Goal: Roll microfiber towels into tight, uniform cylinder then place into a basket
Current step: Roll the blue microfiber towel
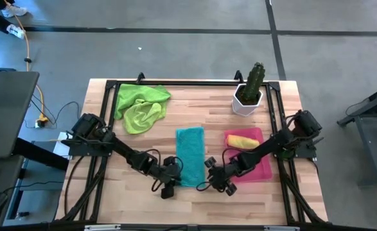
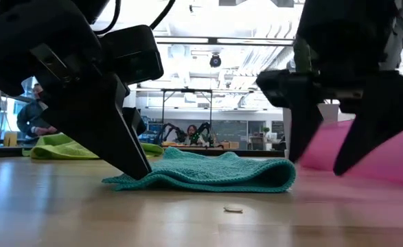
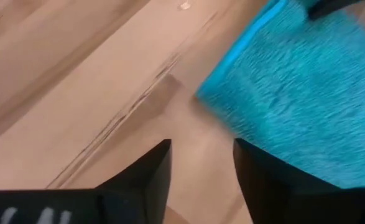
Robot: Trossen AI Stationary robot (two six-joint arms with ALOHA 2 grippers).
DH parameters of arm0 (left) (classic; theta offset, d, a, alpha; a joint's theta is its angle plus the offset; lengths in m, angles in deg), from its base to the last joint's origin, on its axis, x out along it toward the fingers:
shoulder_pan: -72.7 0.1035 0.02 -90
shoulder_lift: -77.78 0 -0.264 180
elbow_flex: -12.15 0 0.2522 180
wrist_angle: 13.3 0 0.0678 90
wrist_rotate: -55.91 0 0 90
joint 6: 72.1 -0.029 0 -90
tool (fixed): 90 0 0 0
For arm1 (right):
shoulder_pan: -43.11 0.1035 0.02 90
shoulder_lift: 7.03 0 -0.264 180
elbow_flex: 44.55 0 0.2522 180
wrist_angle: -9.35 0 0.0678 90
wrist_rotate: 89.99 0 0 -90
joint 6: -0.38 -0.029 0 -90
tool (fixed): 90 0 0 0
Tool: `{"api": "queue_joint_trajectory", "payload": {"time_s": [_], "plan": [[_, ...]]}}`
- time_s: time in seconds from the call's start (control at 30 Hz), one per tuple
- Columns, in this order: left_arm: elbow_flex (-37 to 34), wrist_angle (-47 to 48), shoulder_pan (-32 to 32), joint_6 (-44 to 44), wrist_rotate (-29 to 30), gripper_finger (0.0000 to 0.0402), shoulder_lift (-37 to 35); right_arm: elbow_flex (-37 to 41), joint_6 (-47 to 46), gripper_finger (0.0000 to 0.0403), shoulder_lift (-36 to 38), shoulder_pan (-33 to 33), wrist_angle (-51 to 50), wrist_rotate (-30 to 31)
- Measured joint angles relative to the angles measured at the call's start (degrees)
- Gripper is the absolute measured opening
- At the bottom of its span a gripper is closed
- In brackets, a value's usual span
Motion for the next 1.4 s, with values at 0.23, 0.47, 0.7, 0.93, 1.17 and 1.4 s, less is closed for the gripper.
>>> {"api": "queue_joint_trajectory", "payload": {"time_s": [0.23,0.47,0.7,0.93,1.17,1.4], "plan": [[0.0,-1.2,0.0,0.0,0.2,0.0097,0.1,0.0,7.0,0.0209,0.8,0.0,1.8,1.8],[-0.1,-3.1,0.1,0.0,-1.5,0.0097,0.2,0.0,8.4,0.0197,-2.7,0.0,6.7,1.6],[-0.1,-3.6,0.0,0.4,-1.7,0.0097,0.2,0.0,8.4,0.0174,-5.1,-0.1,9.5,1.3],[-0.1,-3.7,0.0,0.5,-1.8,0.0097,0.2,-0.1,3.8,0.0147,-6.2,-0.1,10.0,2.2],[3.7,-3.3,-0.4,-4.2,-6.5,0.0097,0.2,-0.1,-1.0,0.0084,-6.3,0.0,9.5,2.0],[8.0,3.7,-2.2,-16.2,-6.4,0.0111,0.2,-0.1,-2.1,0.0009,-6.4,0.0,9.4,2.2]]}}
